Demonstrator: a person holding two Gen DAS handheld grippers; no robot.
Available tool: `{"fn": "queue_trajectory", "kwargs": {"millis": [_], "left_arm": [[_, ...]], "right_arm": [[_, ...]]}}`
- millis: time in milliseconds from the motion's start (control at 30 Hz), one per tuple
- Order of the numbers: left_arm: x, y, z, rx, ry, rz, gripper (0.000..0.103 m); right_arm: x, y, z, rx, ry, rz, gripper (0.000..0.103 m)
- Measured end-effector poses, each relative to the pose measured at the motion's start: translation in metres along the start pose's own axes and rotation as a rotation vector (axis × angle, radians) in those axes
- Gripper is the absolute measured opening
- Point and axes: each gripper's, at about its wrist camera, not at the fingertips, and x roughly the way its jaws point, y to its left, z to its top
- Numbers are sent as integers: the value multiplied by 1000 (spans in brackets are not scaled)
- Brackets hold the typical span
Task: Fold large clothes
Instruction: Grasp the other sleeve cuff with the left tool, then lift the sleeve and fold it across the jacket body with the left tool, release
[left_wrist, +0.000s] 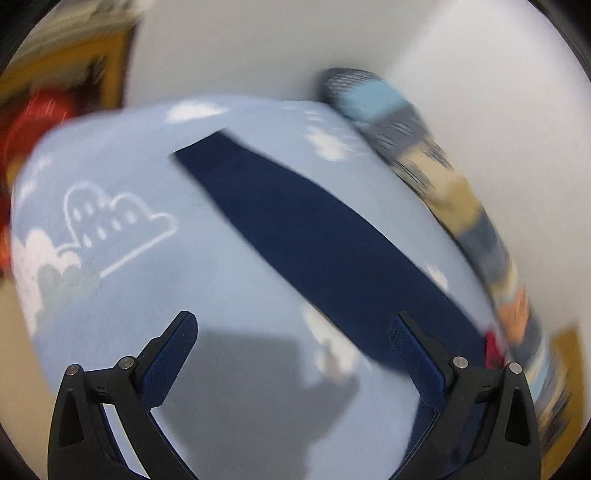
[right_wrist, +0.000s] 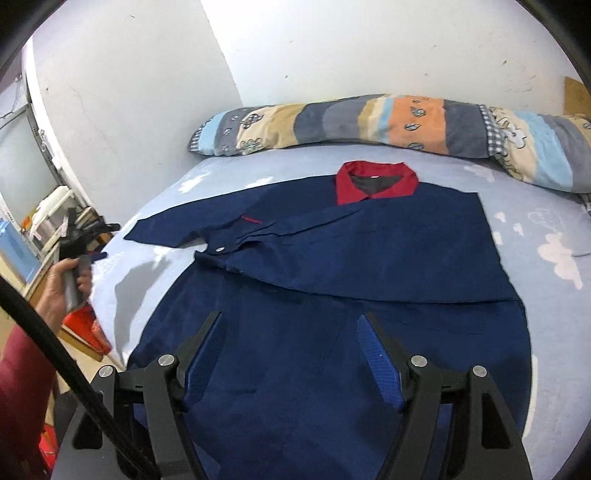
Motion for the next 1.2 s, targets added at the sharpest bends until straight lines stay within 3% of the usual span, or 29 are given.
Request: {"fn": "queue_trajectory", "kwargs": {"millis": [133,300,400,500,600,667,733,967,1200], "left_arm": [[32,48,35,-191,0,-67,80],[70,74,62,-286,-15,-118,79],[90,90,73,-366,-31,-205,77],[105,95,84,-390,-81,-259,67],[122,100,95,-384,-105,-257,42],[131,105,94,-404,-119,-281,5],[131,107,90,-433,-141,-320,5],[89,54,94,-265,-176,-354,5],[3,-67,95,-48,-174,-468,5]], "right_arm": [[11,0,3,9,15,12,78],[29,-4,6,50,49,40,78],[39,-9,6,91,64,62,78],[47,-13,6,99,72,62,78],[52,-15,6,92,67,44,78],[53,-18,8,96,58,34,78],[53,-21,10,102,52,25,78],[43,-38,15,151,16,2,78],[-2,-61,23,233,-108,-18,78]]}}
